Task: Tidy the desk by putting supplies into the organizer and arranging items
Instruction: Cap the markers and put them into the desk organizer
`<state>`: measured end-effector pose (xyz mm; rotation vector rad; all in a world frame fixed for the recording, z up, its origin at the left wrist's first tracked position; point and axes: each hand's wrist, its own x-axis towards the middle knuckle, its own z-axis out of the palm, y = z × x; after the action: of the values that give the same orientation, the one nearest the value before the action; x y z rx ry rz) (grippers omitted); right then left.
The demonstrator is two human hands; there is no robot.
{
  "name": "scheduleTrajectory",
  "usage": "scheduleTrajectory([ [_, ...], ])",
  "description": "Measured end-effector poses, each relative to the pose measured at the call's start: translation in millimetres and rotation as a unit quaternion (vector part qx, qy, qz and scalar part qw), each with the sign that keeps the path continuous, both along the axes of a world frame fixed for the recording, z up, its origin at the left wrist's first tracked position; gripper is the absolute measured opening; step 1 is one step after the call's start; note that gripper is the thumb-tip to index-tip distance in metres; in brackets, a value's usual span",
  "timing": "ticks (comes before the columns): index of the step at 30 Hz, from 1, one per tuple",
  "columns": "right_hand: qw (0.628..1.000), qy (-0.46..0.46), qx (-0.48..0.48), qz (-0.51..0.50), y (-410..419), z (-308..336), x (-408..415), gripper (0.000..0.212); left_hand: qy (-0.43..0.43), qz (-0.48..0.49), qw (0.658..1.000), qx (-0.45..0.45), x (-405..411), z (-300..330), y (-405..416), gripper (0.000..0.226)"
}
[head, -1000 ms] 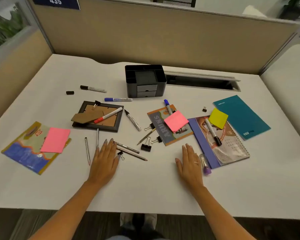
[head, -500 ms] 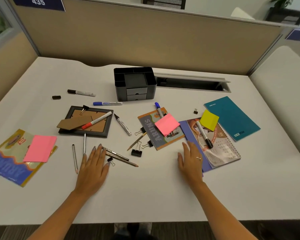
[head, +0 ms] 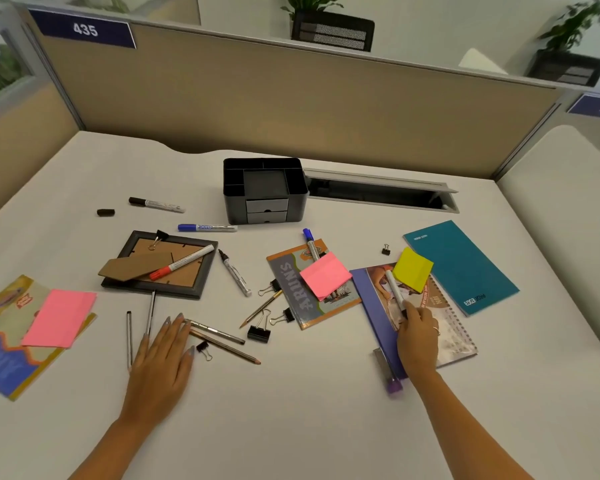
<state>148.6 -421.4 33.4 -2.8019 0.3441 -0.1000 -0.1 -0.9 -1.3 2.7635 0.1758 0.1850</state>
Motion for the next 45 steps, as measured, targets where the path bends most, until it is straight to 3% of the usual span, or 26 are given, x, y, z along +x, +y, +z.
scheduleTrajectory([
  [4, 0.998, -0.030, 0.060, -0.013, -6.7, -5.1, 8.4, 0.029, -0.072, -0.019, 0.996, -0.039, 12.8, 13.3, -33.0, 0.056],
  [8, 0.990, -0.041, 0.133, -0.028, -16.5, -9.9, 14.2, 0.026, -0.144, -0.148, 0.976, -0.072, 46.7, 25.6, -110.8, 0.040],
  [11, 0.986, -0.038, 0.160, -0.020, -21.2, -8.9, 15.2, 0.024, -0.159, -0.289, 0.942, -0.064, 75.6, 26.7, -174.2, 0.041],
  [14, 0.985, -0.041, 0.167, -0.006, -24.9, -10.0, 14.4, 0.023, -0.134, -0.434, 0.891, -0.001, 101.1, 26.3, -226.3, 0.045],
  [17, 0.986, -0.048, 0.157, 0.008, -26.9, -10.8, 12.5, 0.021, -0.114, -0.523, 0.844, 0.039, 115.8, 25.4, -255.9, 0.047],
  [20, 0.988, -0.043, 0.150, 0.021, -27.4, -9.0, 10.8, 0.021, -0.127, -0.567, 0.811, 0.064, 115.7, 15.8, -264.4, 0.032],
  [25, 0.988, -0.036, 0.149, 0.016, -27.9, -10.4, 10.7, 0.024, -0.082, -0.527, 0.845, 0.032, 104.7, 6.1, -248.7, 0.020],
  [28, 0.983, -0.034, 0.179, -0.018, -23.7, -9.0, 11.0, 0.023, -0.045, -0.453, 0.887, -0.074, 100.7, 8.4, -232.8, 0.027],
  [31, 0.976, -0.022, 0.211, -0.047, -15.8, -4.5, 16.3, 0.024, -0.024, -0.309, 0.921, -0.237, 102.8, 27.2, -211.2, 0.025],
  [33, 0.968, -0.019, 0.242, -0.065, -8.0, 0.7, 21.7, 0.024, -0.018, -0.205, 0.913, -0.352, 109.2, 44.3, -190.8, 0.026],
  [35, 0.957, -0.018, 0.274, -0.096, 1.3, 4.6, 28.5, 0.024, -0.027, -0.125, 0.894, -0.430, 120.1, 60.4, -164.5, 0.042],
  [38, 0.929, -0.026, 0.332, -0.161, 17.5, 6.4, 41.3, 0.023, -0.061, -0.056, 0.892, -0.444, 141.9, 78.4, -117.6, 0.053],
  [45, 0.901, -0.068, 0.340, -0.262, 47.8, -4.2, 63.7, 0.024, -0.157, 0.038, 0.882, -0.443, 214.5, 123.2, -9.8, 0.032],
])
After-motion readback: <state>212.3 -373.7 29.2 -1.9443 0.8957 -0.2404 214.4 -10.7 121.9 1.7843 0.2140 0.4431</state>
